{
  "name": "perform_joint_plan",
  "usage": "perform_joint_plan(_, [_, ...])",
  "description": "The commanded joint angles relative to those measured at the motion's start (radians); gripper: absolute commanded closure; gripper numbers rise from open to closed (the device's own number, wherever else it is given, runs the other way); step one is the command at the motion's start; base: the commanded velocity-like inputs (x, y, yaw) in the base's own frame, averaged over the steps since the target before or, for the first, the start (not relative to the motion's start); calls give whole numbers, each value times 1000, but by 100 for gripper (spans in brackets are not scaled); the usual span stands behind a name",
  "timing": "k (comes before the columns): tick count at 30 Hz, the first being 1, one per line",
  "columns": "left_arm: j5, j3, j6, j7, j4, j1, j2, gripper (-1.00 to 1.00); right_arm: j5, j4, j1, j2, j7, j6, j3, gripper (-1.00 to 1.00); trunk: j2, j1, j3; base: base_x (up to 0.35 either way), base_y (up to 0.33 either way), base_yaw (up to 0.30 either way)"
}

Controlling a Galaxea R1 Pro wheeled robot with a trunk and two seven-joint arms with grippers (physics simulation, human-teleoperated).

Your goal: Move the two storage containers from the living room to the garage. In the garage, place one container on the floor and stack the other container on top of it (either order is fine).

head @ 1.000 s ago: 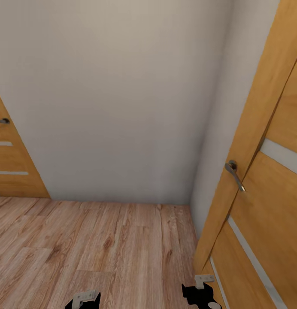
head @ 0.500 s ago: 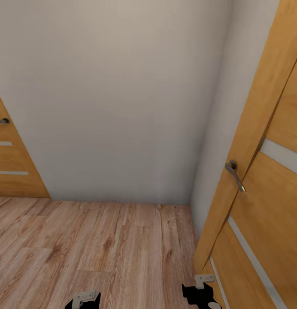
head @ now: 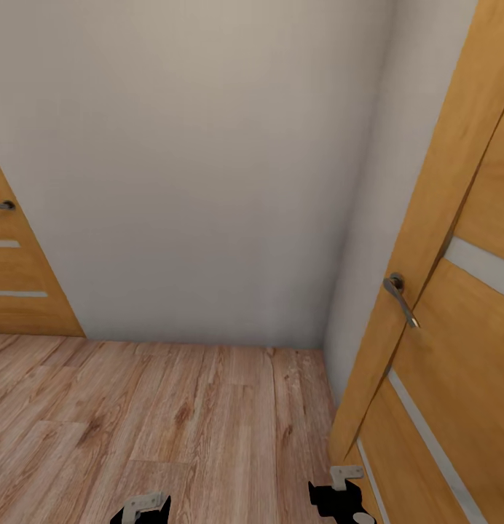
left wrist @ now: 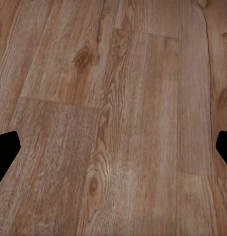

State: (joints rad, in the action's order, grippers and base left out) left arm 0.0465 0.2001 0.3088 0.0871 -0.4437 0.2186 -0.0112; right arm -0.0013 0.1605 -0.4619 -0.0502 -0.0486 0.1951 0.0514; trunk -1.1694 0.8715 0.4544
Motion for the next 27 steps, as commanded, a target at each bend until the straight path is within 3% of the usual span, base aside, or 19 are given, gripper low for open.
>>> perform_joint_plan(1, [5,8,3,8,0,1,-1,-100,0,-1,-1,0,-5,3,5,-100,-1,0,1,72,0,0])
perform_joint_plan(13, [5,8,2,8,0,1,-1,-100,0,-1,-1,0,-5,3,5,-100,-1,0,1,22,0,6])
perform_joint_plan(27, [5,8,3,8,0,1,-1,-100,0,-1,-1,0,-5,3,5,-100,-1,0,1,22,0,84])
